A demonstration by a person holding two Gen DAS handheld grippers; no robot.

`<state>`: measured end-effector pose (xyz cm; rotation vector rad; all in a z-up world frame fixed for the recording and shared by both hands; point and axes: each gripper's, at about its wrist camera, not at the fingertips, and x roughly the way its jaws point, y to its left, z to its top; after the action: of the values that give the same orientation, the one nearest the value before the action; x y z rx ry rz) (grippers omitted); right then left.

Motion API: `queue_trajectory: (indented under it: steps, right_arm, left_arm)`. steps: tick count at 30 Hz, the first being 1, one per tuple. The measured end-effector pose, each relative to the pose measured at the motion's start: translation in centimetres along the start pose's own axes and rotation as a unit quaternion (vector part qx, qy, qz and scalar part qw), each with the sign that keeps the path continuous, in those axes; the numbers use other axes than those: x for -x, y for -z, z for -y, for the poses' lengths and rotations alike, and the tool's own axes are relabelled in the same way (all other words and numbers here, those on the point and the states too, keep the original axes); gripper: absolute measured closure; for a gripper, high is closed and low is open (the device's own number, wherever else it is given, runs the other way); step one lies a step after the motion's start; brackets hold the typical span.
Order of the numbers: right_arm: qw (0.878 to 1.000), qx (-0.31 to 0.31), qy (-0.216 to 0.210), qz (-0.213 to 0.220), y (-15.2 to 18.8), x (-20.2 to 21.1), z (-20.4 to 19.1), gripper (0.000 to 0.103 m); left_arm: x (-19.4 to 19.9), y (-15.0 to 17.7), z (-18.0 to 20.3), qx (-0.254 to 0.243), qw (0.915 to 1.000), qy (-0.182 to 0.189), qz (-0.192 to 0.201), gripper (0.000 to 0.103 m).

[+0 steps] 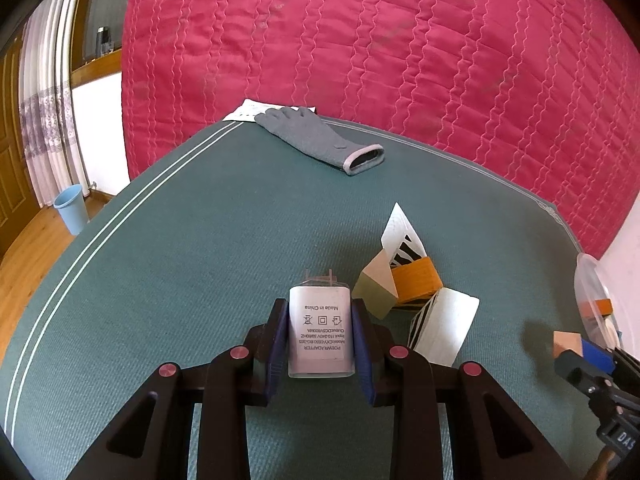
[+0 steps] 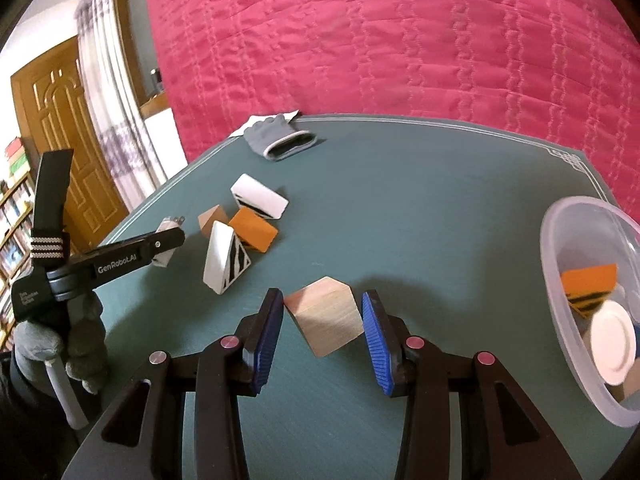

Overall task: Organize rigid objects
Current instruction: 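Carry the wooden cube into the bowl and open the right tool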

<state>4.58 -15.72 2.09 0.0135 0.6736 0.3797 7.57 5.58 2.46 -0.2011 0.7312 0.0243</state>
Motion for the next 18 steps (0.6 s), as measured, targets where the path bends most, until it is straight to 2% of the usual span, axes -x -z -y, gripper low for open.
queue_trajectory:
  steps: [9,18]
  right_arm:
    - [0.998,-0.041,0.025,0.029,0.3,2.5,2.8,0.061]
    - [0.988,-0.1,0.087,0.073,0.6,6.2,7.7,0.061]
  left_arm:
    - [0.1,0.1,0.3,-0.001,1.0,0.001,-0.006,0.071]
    - [1.1,0.3,1.4,-0.006,0.9999,0.008,-0.003,0.071]
